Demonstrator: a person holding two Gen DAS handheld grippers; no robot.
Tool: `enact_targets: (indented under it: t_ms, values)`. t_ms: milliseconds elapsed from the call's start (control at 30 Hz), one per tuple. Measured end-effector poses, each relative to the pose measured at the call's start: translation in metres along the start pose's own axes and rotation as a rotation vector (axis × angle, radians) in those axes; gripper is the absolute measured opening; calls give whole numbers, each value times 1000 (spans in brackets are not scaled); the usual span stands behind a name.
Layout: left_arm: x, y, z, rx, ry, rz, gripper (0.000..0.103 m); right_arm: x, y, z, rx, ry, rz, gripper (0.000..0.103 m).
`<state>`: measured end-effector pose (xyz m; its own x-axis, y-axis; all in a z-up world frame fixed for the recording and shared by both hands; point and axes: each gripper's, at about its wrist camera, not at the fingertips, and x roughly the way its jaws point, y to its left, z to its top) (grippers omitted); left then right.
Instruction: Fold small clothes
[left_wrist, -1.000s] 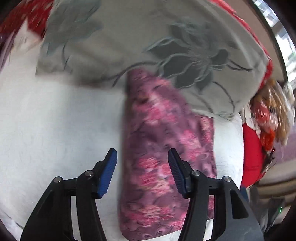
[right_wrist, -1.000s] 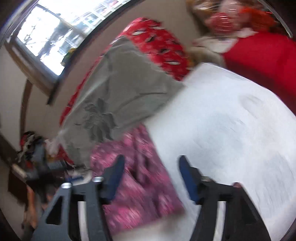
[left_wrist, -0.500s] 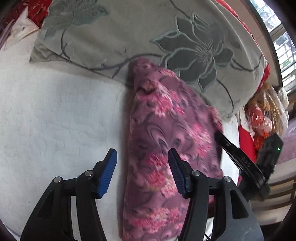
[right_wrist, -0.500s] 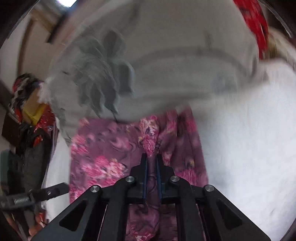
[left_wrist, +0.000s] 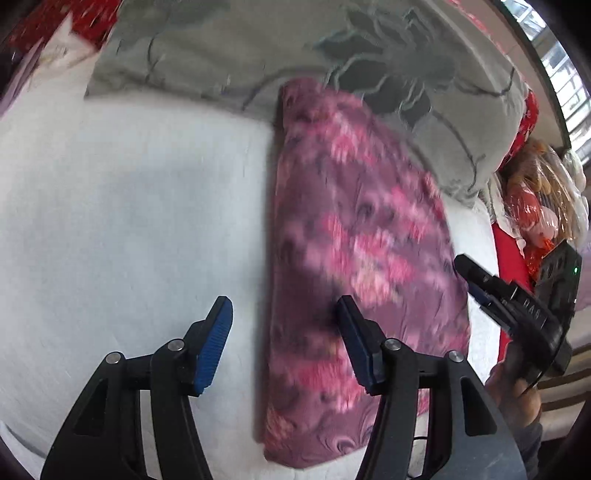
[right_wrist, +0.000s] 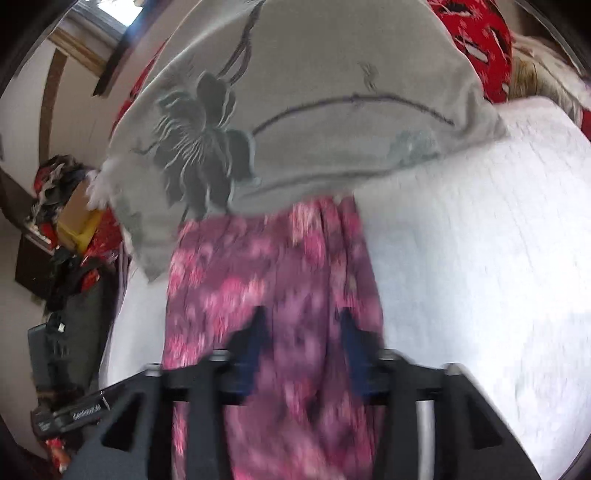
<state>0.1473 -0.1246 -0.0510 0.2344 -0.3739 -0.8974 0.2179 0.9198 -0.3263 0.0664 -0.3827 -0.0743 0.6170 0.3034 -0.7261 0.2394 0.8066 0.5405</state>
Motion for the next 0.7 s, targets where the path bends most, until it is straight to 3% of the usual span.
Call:
enact_targets:
  t_ms: [33,100,133,233,267,400,467,567,700]
  values:
    - [8,-3,-6,-3,30,2,58,1,-2,-7,-8,15,-2,51]
    - [12,-5,-10,-1,42,11,59,3,-6,-22,-40,41,-23,19]
    - [11,-10,-12,8,31,17,59,-1,-2,-25,-66,30,-23,11]
    - [10,-16,-14,42,15,63,67,-30,6,-28,-96,-95,-14,8]
    - [11,-17,-13,40,15,67,68,-29,2,-29,-84,-101,-46,2]
    - [10,-15,-9,28,22,68,68,0,-30,-38,-68,25,-242,0]
    - [8,-10,-10,43,18,76,69,-21,-37,-39,-20,-23,-183,7]
    - [9,-14,-12,44,9,92,69,-65,-36,-46,-6,-107,-77,9]
    - [13,-24,-17,41,12,101,69,-74,-17,-59,-72,-109,-8,19]
